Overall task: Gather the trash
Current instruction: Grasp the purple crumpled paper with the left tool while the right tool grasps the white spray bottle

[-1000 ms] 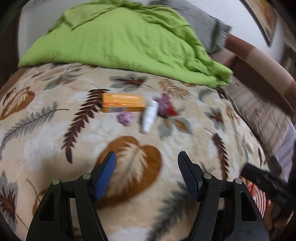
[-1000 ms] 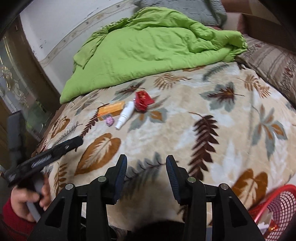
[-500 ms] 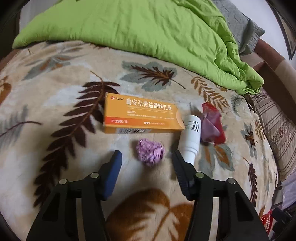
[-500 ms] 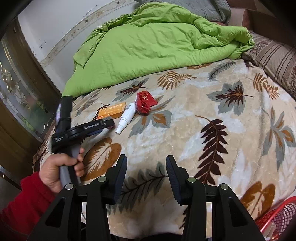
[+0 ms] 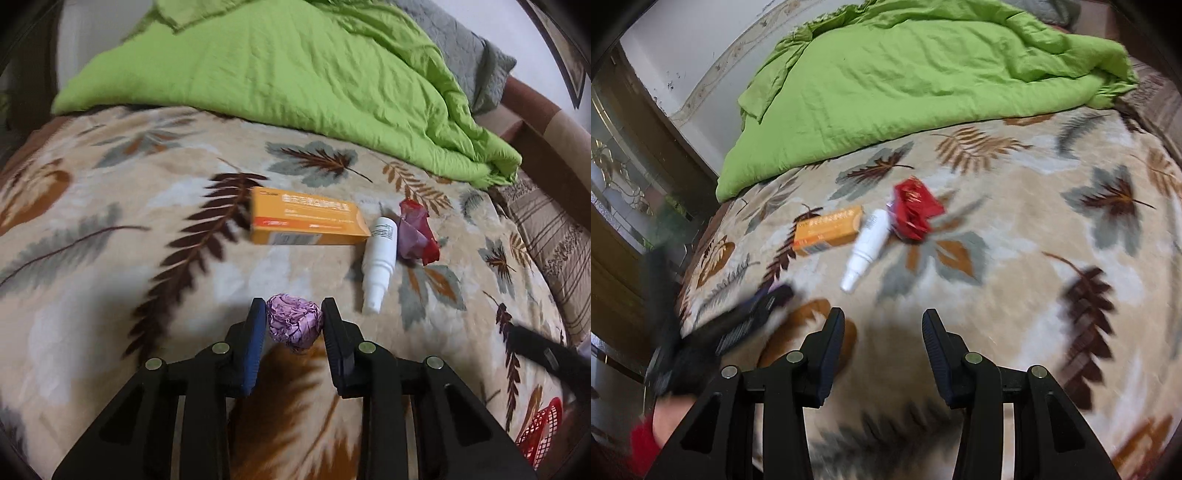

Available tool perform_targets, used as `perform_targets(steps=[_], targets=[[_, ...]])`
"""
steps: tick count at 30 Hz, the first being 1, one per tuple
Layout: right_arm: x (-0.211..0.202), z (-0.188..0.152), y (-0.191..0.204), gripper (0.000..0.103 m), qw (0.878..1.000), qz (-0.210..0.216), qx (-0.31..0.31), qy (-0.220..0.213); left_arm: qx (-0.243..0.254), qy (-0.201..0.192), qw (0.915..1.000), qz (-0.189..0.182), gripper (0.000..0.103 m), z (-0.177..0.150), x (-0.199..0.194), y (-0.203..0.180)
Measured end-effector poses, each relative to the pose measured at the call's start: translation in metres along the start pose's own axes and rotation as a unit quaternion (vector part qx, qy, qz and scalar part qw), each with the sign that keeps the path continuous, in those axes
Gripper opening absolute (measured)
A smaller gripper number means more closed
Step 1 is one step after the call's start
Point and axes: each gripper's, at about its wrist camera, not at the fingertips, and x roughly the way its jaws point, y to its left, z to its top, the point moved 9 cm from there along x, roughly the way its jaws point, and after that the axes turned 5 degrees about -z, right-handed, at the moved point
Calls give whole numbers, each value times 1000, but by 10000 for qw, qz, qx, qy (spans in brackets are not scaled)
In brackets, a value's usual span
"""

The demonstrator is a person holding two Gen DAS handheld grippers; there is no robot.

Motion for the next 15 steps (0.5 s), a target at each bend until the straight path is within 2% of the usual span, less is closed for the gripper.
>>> perform_targets(steps=[4,8,12,15], targets=[[39,19,13,47,9997,74,154,163,-38,-301,9989,363,29,-3,-18,20],[78,32,16,47,9988,-32,304,392,-119,-466,9974,545,29,3,-22,37],[102,44,16,47,9978,-91,453,471,-265,-461,9975,459,29,6,-18,45],[117,48,17,39,9970,-218,467,572,-260,-417,9980,395,29,6,-14,44]])
